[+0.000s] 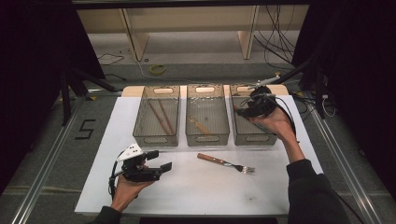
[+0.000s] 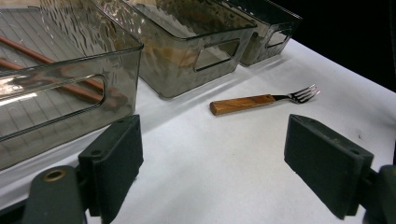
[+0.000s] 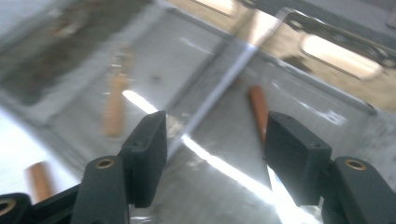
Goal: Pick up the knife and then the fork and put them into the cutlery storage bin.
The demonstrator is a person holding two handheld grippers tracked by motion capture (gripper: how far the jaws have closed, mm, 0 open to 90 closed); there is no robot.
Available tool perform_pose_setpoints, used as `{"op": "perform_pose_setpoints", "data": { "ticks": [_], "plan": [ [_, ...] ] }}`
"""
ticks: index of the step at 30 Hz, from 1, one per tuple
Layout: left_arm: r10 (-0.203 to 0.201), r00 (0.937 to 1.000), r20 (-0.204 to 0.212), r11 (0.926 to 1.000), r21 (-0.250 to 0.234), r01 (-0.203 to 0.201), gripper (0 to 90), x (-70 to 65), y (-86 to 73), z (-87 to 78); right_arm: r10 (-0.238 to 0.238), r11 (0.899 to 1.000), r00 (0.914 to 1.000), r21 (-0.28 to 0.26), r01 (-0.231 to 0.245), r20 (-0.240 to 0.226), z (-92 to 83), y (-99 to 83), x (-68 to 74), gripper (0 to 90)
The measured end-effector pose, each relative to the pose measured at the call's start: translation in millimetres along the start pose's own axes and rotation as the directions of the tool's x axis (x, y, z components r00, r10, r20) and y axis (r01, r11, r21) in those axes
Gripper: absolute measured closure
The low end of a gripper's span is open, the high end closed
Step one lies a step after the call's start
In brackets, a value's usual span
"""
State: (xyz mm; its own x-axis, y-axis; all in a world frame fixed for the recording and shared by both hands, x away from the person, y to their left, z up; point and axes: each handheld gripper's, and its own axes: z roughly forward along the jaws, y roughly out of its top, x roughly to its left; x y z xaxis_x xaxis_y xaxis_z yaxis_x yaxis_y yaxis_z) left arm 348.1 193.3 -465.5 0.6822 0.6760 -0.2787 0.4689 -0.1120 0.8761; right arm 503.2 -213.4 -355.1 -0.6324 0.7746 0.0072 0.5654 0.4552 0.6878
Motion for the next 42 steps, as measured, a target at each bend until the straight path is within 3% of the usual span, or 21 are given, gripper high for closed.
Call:
{"op": "perform_pose_setpoints", "data": {
  "ticks": [3,5,8,22,36,42],
  "plan": [
    [0.001,1.0,0.0,1.0,0.0,-0.001,18.9,-0.3,0.0,0.1,-0.028,1.0,0.9991,-0.008,0.028,-0.033,-4.4,1.0,11.1,36.7],
    [0.002,1.0,0.0,1.0,-0.001,-0.002,18.9,-0.4,0.0,-0.1,-0.051,0.999,0.9955,-0.018,0.05,-0.079,-8.4,1.2,24.7,35.5],
    [0.001,1.0,-0.001,1.0,-0.001,-0.001,18.9,-0.1,0.0,-0.2,-0.084,0.996,0.9922,-0.023,0.082,-0.092,-11.0,-0.4,37.0,35.0],
    [0.003,1.0,0.0,1.0,-0.001,-0.003,18.8,-0.5,-0.2,-0.6,-0.145,0.988,0.9742,0.026,0.151,-0.173,1.7,-22.3,71.3,34.1],
    [0.002,1.0,0.0,1.0,-0.001,-0.002,18.8,-0.4,-0.2,-0.5,-0.169,0.981,0.9601,0.054,0.185,-0.223,15.4,-34.3,87.2,32.1],
    [0.0,1.0,0.0,1.0,-0.001,0.0,18.8,-0.7,-0.1,-0.3,-0.173,0.973,0.9548,0.107,0.203,-0.242,24.3,-38.9,92.4,33.3]
  ]
}}
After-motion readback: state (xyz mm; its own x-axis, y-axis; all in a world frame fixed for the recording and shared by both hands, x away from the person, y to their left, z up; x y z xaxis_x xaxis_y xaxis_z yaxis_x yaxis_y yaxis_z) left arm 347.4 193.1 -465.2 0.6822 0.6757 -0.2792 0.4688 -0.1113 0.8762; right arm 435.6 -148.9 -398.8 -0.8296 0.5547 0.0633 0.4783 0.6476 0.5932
